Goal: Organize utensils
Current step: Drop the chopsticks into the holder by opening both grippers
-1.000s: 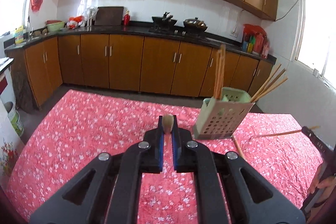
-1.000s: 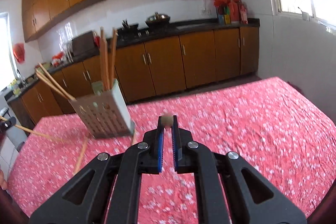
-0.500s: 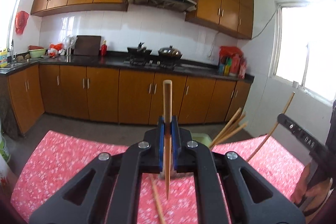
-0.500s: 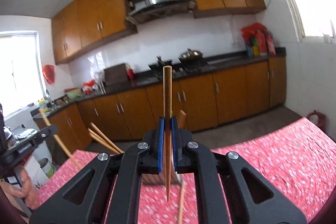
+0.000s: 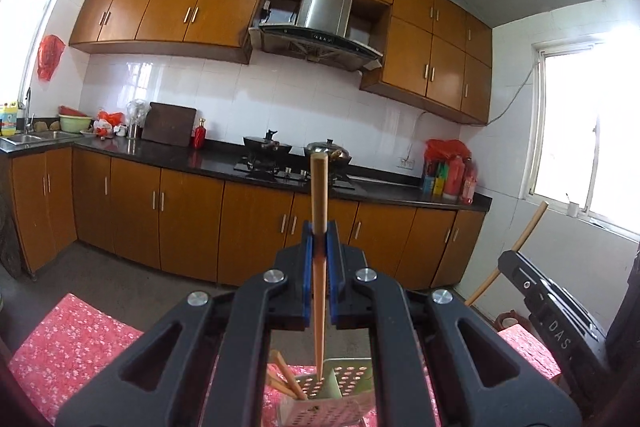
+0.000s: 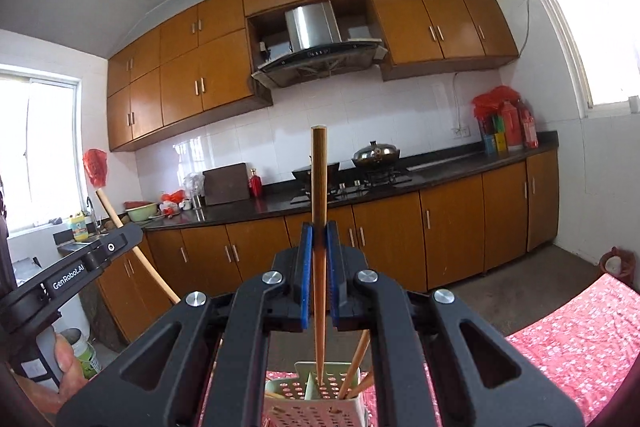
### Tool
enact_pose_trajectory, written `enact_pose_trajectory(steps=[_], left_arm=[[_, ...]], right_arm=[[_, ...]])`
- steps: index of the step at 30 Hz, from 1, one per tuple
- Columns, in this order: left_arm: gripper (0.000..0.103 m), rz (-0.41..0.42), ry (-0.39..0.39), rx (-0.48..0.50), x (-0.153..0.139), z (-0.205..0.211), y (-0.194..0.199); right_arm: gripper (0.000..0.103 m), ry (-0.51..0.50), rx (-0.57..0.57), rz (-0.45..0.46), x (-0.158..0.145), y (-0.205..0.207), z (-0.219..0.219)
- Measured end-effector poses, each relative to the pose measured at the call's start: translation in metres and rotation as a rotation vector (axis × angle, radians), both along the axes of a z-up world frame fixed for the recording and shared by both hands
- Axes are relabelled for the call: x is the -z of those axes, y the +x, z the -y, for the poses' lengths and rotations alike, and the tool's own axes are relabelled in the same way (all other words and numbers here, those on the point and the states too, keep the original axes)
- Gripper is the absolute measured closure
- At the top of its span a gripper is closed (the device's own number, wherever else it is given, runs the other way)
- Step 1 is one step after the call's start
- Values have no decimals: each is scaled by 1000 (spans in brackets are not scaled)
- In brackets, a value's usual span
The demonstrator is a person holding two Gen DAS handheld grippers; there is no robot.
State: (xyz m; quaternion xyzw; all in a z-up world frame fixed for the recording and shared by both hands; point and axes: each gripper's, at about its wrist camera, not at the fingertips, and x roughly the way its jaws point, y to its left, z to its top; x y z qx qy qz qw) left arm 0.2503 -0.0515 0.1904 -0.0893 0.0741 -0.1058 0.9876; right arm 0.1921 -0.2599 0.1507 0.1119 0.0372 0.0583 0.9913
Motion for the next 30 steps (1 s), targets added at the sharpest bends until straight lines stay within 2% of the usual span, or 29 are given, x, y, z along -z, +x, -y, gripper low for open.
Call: enact_pose_trajectory(steps=[5,10,12,13,14,16,23,27,30], left_arm=[[95,-80,7,11,30,4,27],[95,-129,4,15,45,1,36],[93,-127,6,12,45,-2,34],[93,-125,6,10,44,-3,31],[92,-122,6,7,42,-5,28],[88,-111,4,-4,38,-9,23],[87,-98,9,-41,26,-32,-18],[82,-124,44,-71,43,-51,-48],[82,-215,84,-92,78,-66,-64]], right_arm=[[95,-12,-12,-80,31,19,-4],[93,-12,-19,-99,36,17,-7],[82,-10,-12,-96,34,12,-5],[72,-7,-7,-94,32,12,-4],[70,-3,-1,-88,31,8,-3],[70,2,6,-79,27,2,0],[70,-13,47,-81,18,-36,15],[69,-32,85,-157,38,-55,27],[69,-32,101,-296,77,-60,37]])
